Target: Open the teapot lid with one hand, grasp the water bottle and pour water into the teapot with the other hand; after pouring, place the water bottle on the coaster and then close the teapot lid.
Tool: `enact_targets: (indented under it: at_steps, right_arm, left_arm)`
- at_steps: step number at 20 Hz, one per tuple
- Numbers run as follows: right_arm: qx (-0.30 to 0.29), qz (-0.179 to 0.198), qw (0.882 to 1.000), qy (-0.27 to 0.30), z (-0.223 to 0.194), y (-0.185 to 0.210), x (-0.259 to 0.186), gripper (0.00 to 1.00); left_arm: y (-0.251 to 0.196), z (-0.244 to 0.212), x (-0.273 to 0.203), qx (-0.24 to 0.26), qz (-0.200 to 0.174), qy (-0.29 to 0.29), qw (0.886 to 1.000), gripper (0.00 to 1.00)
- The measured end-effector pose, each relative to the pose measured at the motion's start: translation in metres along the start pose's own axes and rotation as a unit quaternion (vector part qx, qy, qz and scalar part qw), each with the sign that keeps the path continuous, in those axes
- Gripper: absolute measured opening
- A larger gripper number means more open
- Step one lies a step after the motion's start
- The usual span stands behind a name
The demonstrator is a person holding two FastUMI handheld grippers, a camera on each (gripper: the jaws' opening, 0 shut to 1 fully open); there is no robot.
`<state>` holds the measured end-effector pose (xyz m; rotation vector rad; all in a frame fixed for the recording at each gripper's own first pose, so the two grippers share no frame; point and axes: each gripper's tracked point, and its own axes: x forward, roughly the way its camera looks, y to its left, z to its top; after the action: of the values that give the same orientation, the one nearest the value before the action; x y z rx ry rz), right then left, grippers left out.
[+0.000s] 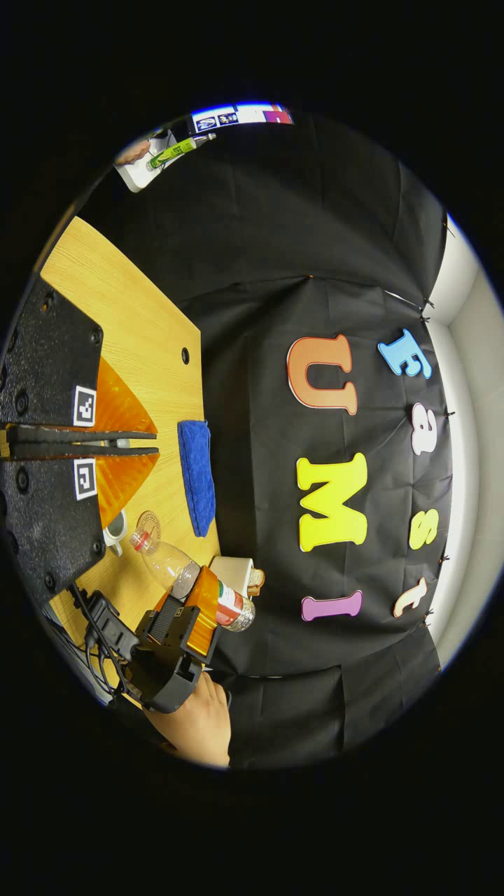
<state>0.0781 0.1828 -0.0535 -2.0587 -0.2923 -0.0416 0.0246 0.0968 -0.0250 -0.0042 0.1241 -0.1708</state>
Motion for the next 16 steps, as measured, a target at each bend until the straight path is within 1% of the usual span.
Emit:
enact_targets:
  at_steps: [1,3,4,5,6,7,8,9,10,11,13,14,16]
  right_arm:
    - [0.026,0.011,1.000,0.000,-0.001,0.005,0.001,0.74]
    - [0.087,0.032,0.996,-0.004,0.000,0.013,0.002,0.74]
    - [0.120,0.043,0.992,-0.007,0.000,0.017,0.002,0.74]
    - [0.155,0.055,0.986,-0.010,0.000,0.021,0.003,0.76]
    - [0.194,0.065,0.979,-0.014,-0.001,0.024,0.003,0.76]
    - [0.238,0.080,0.968,-0.020,0.001,0.030,0.003,0.74]
    - [0.279,0.097,0.955,-0.031,0.003,0.035,0.005,0.76]
    - [0.313,0.115,0.942,-0.037,0.002,0.042,0.007,0.74]
    - [0.346,0.126,0.929,-0.038,-0.001,0.046,0.009,0.76]
    - [0.379,0.133,0.915,-0.036,-0.006,0.048,0.012,0.77]
    - [0.444,0.152,0.882,-0.028,-0.014,0.052,0.020,0.77]
    - [0.473,0.155,0.867,-0.027,-0.018,0.051,0.023,0.77]
    - [0.523,0.148,0.839,-0.027,-0.028,0.042,0.032,0.77]
  left_arm:
    - [0.001,0.002,-0.002,0.001,0.004,-0.004,1.000,0.03]
    - [0.008,0.009,-0.004,0.001,0.014,-0.010,1.000,0.03]
    - [0.010,0.009,-0.005,-0.001,0.015,-0.013,1.000,0.03]
    - [0.013,0.009,-0.006,-0.003,0.017,-0.013,1.000,0.03]
    - [0.016,0.009,-0.007,-0.007,0.021,-0.013,1.000,0.03]
    - [0.018,0.009,-0.008,-0.013,0.024,-0.012,1.000,0.03]
    - [0.020,0.009,-0.009,-0.022,0.026,-0.012,0.999,0.03]
    - [0.020,0.012,-0.010,-0.025,0.024,-0.014,0.999,0.03]
    - [0.018,0.015,-0.012,-0.023,0.023,-0.019,0.999,0.03]
    - [0.018,0.017,-0.013,-0.021,0.024,-0.022,0.999,0.03]
    - [0.018,0.014,-0.012,-0.019,0.023,-0.020,0.999,0.03]
    - [0.016,0.013,-0.011,-0.017,0.022,-0.018,0.999,0.03]
    - [0.014,0.009,-0.008,-0.014,0.022,-0.012,1.000,0.03]
